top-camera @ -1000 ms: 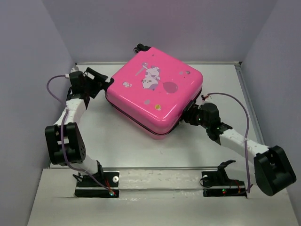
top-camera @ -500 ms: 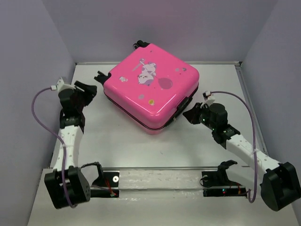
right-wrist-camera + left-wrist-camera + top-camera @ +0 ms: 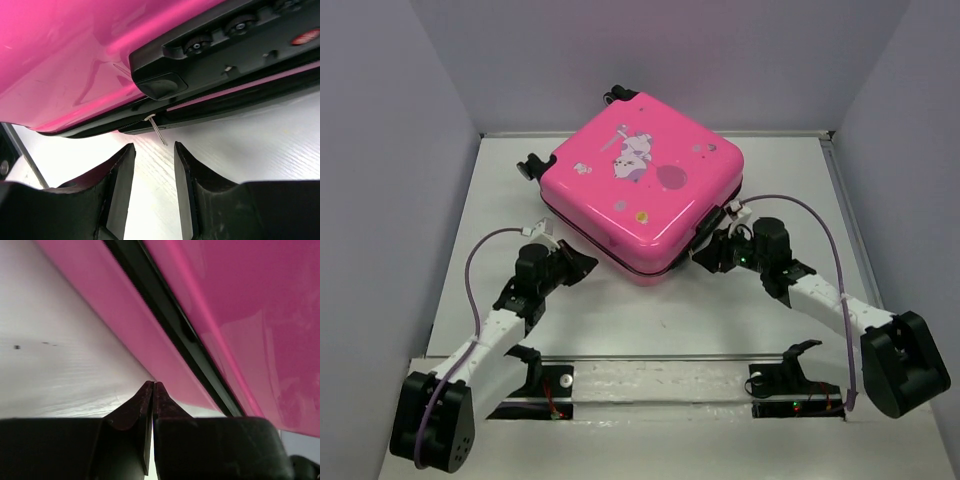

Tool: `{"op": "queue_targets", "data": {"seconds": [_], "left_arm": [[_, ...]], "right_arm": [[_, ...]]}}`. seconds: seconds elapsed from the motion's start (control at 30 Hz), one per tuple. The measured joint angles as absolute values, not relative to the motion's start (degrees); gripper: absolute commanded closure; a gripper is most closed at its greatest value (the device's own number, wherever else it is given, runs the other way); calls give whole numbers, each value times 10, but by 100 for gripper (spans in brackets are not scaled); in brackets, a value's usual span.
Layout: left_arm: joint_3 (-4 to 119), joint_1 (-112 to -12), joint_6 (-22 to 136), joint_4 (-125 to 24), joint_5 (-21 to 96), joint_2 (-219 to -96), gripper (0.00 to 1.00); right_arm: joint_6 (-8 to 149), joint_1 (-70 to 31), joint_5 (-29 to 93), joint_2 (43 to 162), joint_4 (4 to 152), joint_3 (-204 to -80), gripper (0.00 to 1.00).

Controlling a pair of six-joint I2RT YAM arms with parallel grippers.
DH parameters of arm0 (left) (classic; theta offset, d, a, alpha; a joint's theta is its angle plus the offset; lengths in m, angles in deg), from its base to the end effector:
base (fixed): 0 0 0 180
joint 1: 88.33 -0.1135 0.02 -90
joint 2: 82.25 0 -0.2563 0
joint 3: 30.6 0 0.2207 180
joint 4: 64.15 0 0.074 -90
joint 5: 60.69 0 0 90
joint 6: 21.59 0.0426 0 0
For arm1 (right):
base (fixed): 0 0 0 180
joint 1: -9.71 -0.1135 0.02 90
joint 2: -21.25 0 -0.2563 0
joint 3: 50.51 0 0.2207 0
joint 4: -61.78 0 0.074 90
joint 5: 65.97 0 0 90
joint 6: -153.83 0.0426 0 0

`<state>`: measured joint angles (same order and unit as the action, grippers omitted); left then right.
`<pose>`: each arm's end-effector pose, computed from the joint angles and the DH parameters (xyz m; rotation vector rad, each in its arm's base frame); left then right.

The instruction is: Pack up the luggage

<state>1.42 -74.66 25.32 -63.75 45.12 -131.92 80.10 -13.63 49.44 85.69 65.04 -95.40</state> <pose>0.1661 -0.0523 0.2063 -0.3088 1.9598 -0.9222 0.1957 0.1044 0.2273 -0.4250 1.9905 0.8800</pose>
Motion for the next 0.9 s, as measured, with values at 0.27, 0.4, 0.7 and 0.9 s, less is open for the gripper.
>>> {"op": "queue_targets", "data": {"seconds": [0.27, 0.4, 0.7, 0.9], "left_arm": [[14, -663, 261, -691, 451, -1366, 84], [14, -636, 263, -720, 448, -1397, 84], [28, -592, 263, -739, 436, -1435, 84], [39, -579, 264, -740, 428, -1436, 84]], "right_arm": [[765, -136, 537, 910, 602, -954, 55], [755, -136, 541, 927, 571, -954, 55], [740, -136, 542, 965, 548, -954, 58], [741, -146, 540, 987, 524, -947, 65]]}}
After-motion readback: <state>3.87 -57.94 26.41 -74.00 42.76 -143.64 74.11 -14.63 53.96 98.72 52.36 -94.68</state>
